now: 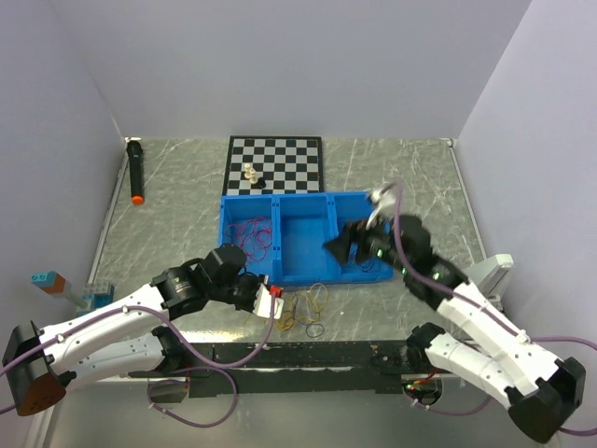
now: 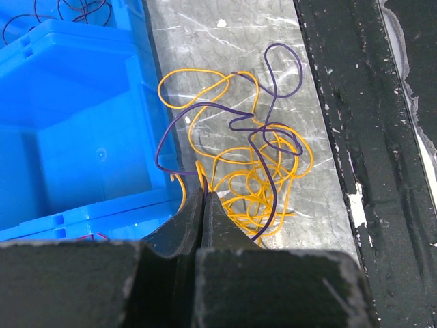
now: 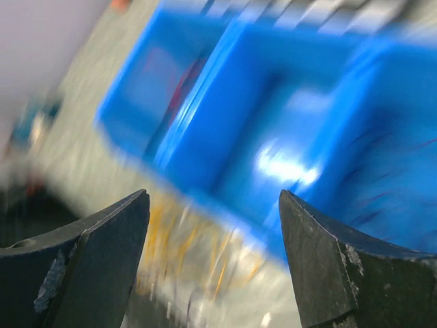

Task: Untangle the cables

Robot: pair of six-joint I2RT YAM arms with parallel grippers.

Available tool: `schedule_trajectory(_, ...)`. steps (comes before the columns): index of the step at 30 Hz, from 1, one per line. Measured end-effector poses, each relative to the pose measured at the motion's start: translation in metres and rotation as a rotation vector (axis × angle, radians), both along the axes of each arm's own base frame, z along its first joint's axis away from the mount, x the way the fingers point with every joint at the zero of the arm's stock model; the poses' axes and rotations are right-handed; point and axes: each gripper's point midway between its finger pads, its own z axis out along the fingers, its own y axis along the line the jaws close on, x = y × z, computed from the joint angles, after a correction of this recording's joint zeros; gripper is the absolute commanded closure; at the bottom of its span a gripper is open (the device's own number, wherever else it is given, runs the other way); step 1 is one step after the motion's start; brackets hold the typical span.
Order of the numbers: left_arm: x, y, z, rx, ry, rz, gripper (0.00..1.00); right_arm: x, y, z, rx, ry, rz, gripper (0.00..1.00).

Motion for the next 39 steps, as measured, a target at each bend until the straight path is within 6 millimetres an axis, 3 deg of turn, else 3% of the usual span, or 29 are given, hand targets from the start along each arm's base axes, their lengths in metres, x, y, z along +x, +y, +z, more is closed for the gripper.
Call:
schedule_trajectory(6, 0.002, 0.001, 0.001, 0.000, 0.000, 0.007, 0.98, -0.087, 0.039, -0.090, -0.043, 0.127, 0.317, 0.20)
schedule_trajectory(9, 0.003, 0.001, 0.001, -0.001, 0.000, 0.013, 0.97, -0.113, 0.051, -0.111, -0.051, 0.166, 0.410, 0.20)
schedule_trajectory(17, 0.005, 0.003, 0.001, -0.001, 0.009, 0.028, 0.96, -0.115, 0.086, -0.109, 0.001, 0.145, 0.483, 0.22)
schedule_trajectory(21, 0.006, 0.003, 0.001, -0.002, 0.010, 0.031, 0.95, -0.112, 0.098, -0.112, 0.001, 0.149, 0.499, 0.30)
schedule_trajectory(25, 0.006, 0.003, 0.001, -0.003, 0.012, 0.035, 0.94, -0.107, 0.108, -0.110, 0.014, 0.148, 0.499, 0.52)
schedule_trajectory(28, 0.006, 0.003, 0.002, -0.006, 0.011, 0.036, 0.92, -0.105, 0.111, -0.109, 0.017, 0.147, 0.490, 0.88)
schedule_trajectory(29, 0.006, 0.003, 0.002, -0.006, 0.011, 0.036, 0.88, -0.104, 0.111, -0.110, 0.015, 0.148, 0.485, 0.99)
schedule_trajectory(30, 0.007, 0.003, 0.002, -0.007, 0.010, 0.036, 0.80, -0.104, 0.111, -0.110, 0.016, 0.148, 0.480, 1.00)
schedule_trajectory(33, 0.008, 0.003, 0.004, -0.012, 0.004, 0.043, 0.37, -0.100, 0.106, -0.106, 0.015, 0.139, 0.447, 1.00)
schedule_trajectory(35, 0.010, 0.004, 0.006, -0.019, 0.005, 0.063, 0.30, -0.100, 0.100, -0.097, 0.019, 0.118, 0.427, 1.00)
schedule_trajectory(39, 0.032, 0.007, 0.015, -0.057, -0.013, 0.182, 0.28, -0.102, 0.083, -0.066, 0.055, 0.043, 0.392, 1.00)
